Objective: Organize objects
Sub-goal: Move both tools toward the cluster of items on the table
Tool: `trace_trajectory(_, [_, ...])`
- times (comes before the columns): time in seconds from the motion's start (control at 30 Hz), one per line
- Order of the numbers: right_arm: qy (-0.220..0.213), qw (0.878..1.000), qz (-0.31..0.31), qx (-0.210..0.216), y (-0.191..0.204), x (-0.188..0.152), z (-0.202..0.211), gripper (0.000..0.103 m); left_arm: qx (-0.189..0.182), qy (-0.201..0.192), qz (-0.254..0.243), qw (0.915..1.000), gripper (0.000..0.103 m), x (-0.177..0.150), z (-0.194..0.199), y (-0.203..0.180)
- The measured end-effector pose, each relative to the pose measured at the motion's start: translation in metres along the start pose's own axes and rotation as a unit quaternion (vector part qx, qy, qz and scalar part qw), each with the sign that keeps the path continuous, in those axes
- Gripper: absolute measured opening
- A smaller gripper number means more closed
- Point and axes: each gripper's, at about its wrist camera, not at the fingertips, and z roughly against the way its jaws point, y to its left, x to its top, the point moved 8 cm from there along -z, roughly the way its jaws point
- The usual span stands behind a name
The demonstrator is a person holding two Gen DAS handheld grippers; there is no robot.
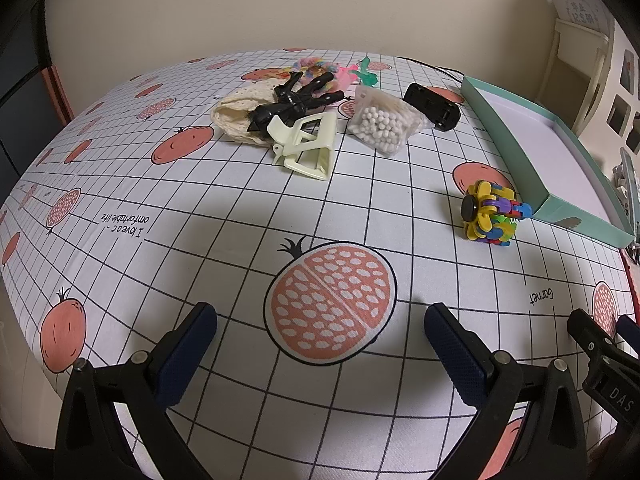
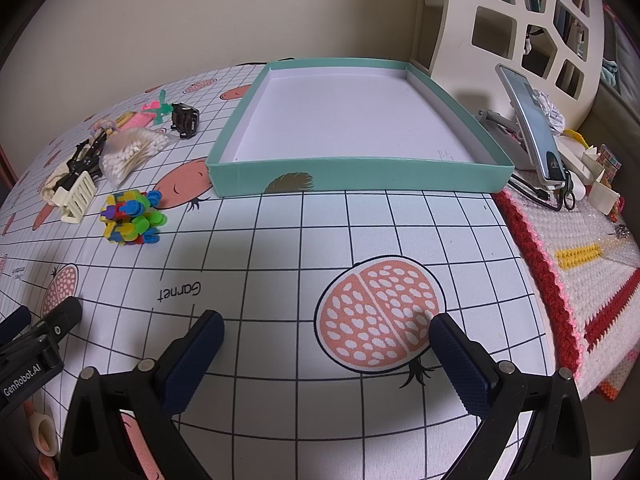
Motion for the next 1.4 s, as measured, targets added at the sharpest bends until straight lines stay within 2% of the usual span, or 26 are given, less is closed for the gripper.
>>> trace_trajectory(0.57, [0.000,1.000,-0.005,0.004,0.001,0.001,-0.001,0.103,-0.002,0.010,-0.001,1.0000,0.103,0.002,-0.001,-0.001])
trace_trajectory(0.77, [-0.026,0.999,0.020,0.020,0.015,0.020,0.016,0.103,-0.009,0.034,0.028,0.9990,0.103,0.010,0.000,0.007])
trace_trajectory(0.9, [-0.041,0.998,0.031,0.040,0.027,0.045,0.035,0.103,0.003,0.027,0.034,0.9990,0.103,0.039,0.011,0.016])
trace_trajectory(1.1, [-0.066,0.994,0.054,0.066,0.045,0.091,0.061,0.103,0.001,0.012,0.041,0.9991,0.103,0.101,0.037,0.028])
trace_trajectory(1.23, [-0.060,0.992,0.069,0.084,0.063,0.110,0.067,0.103,0.000,0.005,0.040,0.9992,0.103,0.128,0.045,0.035])
trace_trajectory(1.4, [-0.036,0.990,0.078,0.108,0.080,0.115,0.060,0.103,-0.001,0.022,0.036,0.9991,0.103,0.142,0.037,0.038])
